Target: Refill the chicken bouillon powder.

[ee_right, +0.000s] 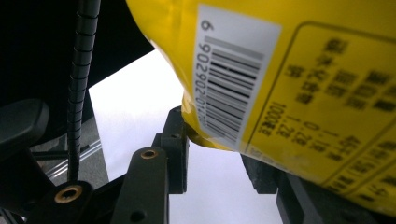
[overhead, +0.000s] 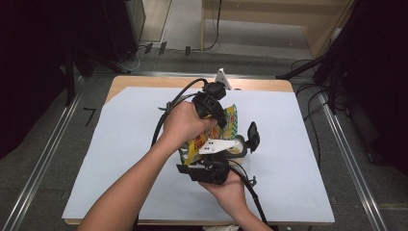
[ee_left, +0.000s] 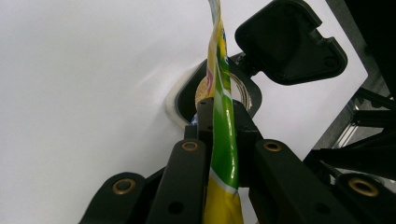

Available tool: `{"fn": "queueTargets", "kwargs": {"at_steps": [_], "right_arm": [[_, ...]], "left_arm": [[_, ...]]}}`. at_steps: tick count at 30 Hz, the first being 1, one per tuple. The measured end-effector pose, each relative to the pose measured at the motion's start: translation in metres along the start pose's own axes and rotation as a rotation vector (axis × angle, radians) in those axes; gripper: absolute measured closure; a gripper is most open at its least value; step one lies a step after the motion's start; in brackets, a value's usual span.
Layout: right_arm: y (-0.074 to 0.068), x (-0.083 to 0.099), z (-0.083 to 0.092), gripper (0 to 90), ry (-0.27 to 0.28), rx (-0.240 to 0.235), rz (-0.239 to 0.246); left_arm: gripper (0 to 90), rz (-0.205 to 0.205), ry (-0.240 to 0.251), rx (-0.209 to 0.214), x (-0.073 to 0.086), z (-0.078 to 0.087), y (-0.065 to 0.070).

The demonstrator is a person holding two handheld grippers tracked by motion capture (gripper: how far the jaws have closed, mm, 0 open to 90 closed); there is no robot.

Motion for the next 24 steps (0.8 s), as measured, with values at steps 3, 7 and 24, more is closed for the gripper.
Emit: {"fn": "queueTargets", "kwargs": {"at_steps": [3,7,24], "right_arm": [[0.0000,-0.0002,0.0003,66.0,0.000,0.000,0.000],[0.0010,-0.0005,0.0001,65.7,0.001,-0.004,-0.009],[0.0000,-0.0016,0.0006,65.7,0.003,-0.016,-0.009]], "left_arm": [[86.6,0.006,0.005,0.006,-0.0004,-0.0002,-0.0002],[86.1,0.010,0.004,0.013,-0.0015,-0.0009,-0.0020],[85.9,0.019,-0.011,0.017,-0.0018,-0.0002,-0.0044]]}}
Point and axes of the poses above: each handheld gripper's, and its own axes: z roughly backward along the jaws, x roughly out of its underside, y roughly to its right, the point moved 4 cm from there along -z, roughly forward along the jaws, and after that the axes turned 9 degrees about -y, right-handed, at the moved point
